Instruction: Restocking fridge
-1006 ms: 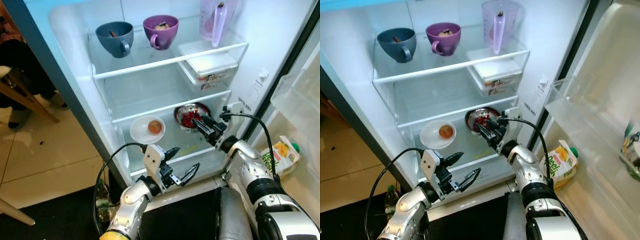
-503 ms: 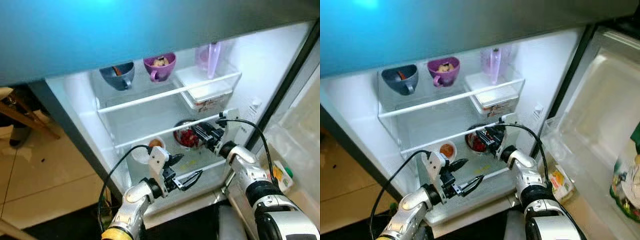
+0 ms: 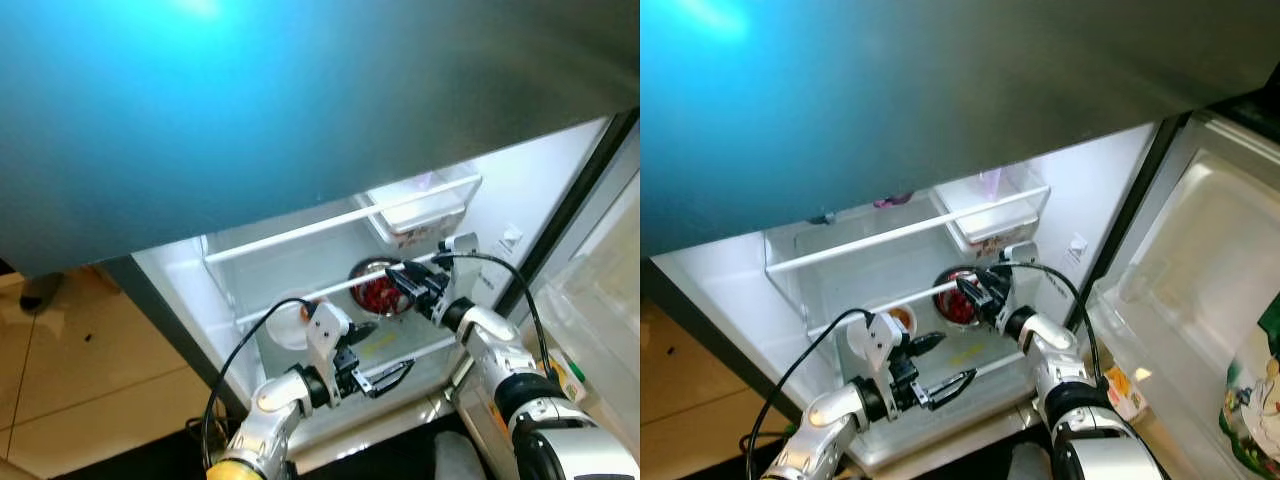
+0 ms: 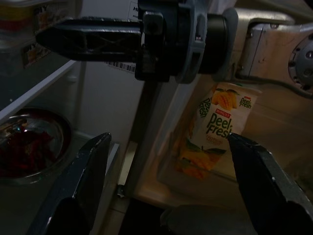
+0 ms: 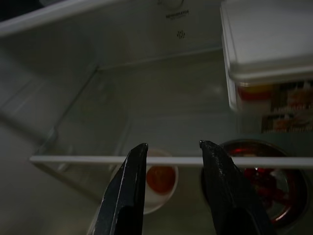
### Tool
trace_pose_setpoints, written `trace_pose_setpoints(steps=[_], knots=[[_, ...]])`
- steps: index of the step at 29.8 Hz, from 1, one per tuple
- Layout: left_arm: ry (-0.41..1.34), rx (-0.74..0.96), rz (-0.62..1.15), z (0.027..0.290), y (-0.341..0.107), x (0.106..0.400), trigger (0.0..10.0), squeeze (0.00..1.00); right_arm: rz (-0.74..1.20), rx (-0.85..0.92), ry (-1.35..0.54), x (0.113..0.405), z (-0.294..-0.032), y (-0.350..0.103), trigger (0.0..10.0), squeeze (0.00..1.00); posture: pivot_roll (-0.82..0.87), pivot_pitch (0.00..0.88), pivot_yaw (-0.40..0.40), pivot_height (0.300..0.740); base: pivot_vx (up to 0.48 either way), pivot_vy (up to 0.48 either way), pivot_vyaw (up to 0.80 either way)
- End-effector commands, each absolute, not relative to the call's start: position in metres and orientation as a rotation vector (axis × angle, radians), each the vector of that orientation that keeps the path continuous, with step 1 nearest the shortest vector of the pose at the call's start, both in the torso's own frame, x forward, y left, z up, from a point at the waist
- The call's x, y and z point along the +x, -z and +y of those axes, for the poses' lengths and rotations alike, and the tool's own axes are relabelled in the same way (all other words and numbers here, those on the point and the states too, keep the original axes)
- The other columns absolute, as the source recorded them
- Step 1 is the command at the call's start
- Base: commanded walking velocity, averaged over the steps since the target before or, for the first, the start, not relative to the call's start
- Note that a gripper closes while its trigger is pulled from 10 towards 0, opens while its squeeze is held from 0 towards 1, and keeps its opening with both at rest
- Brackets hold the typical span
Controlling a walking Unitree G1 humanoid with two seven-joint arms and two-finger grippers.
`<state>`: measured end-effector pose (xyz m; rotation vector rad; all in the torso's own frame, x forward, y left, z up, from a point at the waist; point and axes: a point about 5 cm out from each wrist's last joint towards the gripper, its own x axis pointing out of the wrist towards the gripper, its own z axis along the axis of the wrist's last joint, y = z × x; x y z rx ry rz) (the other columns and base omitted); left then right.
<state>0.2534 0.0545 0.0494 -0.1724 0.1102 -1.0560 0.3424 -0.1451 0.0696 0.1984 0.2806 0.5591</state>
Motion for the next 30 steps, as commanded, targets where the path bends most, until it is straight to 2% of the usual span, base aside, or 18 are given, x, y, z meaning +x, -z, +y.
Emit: trace_pose_setpoints(steps=[1,7,18,30], knots=[[1.063,-0.172,0.156,0.056,-0.041,0.248,10.0,0.00,0.293,0.196,-0.556,0.339,-0.145,-0.065,10.0,0.00,0.01,0.025,0.039,0.623,0.000,0.000,0.00],[1.069,-0.173,0.171,0.056,-0.040,0.247,10.0,0.00,0.305,0.197,-0.545,0.338,-0.145,-0.062,10.0,0.00,0.01,0.024,0.041,0.623,-0.126,0.000,0.00],[1.079,-0.155,0.193,0.053,-0.034,0.244,10.0,0.00,0.289,0.197,-0.584,0.336,-0.143,-0.061,10.0,0.00,0.00,0.007,0.036,0.676,0.000,0.000,0.00],[1.001,-0.113,0.364,0.069,0.001,0.233,10.0,0.00,0.413,0.143,-0.572,0.321,-0.145,-0.036,10.0,0.00,0.00,0.010,0.036,0.719,0.000,0.000,0.00]])
